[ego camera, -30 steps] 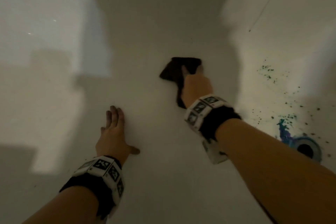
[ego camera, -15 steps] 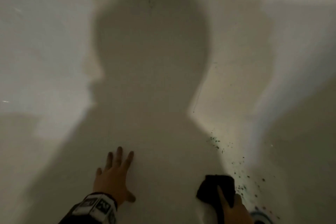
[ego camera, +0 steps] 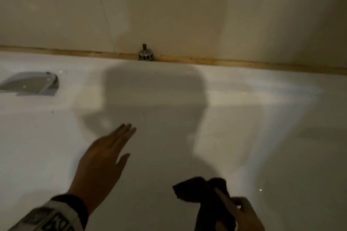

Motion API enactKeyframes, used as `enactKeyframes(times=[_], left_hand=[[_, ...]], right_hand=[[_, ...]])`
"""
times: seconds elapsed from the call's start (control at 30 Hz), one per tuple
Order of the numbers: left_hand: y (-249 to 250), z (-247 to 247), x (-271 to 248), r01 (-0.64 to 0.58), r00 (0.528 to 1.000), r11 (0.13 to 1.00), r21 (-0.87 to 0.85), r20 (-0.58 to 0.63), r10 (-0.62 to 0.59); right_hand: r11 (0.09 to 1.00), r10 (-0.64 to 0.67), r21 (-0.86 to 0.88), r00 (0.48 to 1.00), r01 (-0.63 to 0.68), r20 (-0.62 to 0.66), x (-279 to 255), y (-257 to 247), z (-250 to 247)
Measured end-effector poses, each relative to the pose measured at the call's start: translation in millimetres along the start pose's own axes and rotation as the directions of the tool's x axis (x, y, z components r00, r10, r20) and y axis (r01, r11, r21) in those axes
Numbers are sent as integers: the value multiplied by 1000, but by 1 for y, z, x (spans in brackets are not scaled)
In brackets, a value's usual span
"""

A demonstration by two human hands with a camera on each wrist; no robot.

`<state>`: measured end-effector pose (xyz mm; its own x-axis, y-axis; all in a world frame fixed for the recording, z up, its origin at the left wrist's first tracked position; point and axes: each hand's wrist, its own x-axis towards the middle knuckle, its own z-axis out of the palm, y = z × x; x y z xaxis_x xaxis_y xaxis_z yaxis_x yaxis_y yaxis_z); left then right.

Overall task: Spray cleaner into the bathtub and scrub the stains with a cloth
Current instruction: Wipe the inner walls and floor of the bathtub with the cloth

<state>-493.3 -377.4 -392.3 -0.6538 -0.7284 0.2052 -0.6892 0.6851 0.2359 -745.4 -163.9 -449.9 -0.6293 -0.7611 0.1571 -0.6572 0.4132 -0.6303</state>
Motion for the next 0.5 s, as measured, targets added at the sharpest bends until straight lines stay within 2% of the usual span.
enactKeyframes(times=[0.03,0.07,0.1,0.13,0.2,0.27,0.3,0.4,0.43,0.5], left_hand=[[1,-16,16,6,999,1000,-31,-43,-7],[3,-36,35,-2,997,1000,26,-75,3],[0,-49,56,9,994,991,133,-112,6],[-3,-65,78,55,998,984,170,-30,-50],[-11,-81,102,175,970,953,248,124,-210],[-16,-89,113,235,915,921,310,249,-317],[-19,-90,117,246,908,919,307,260,-330],[-23,-86,117,202,923,910,364,239,-300],[-26,-83,118,161,937,900,406,223,-268],[-33,-83,120,98,952,876,472,212,-221]], right_hand=[[998,-44,36,999,43,25,2,-26,-14],[994,-107,-24,994,107,-14,8,-49,-33],[986,-153,-88,981,143,-121,24,-64,-47],[987,-137,-103,974,120,-180,48,-81,-66],[995,26,-86,986,-40,-163,94,-100,-96],[982,135,-114,980,-153,-149,135,-103,-104],[973,169,-128,972,-191,-160,149,-107,-101],[947,237,-186,961,-261,-140,162,-120,-69],[956,187,-200,970,-216,-153,160,-125,-51],[976,-44,-219,979,-1,-200,151,-142,-15]])
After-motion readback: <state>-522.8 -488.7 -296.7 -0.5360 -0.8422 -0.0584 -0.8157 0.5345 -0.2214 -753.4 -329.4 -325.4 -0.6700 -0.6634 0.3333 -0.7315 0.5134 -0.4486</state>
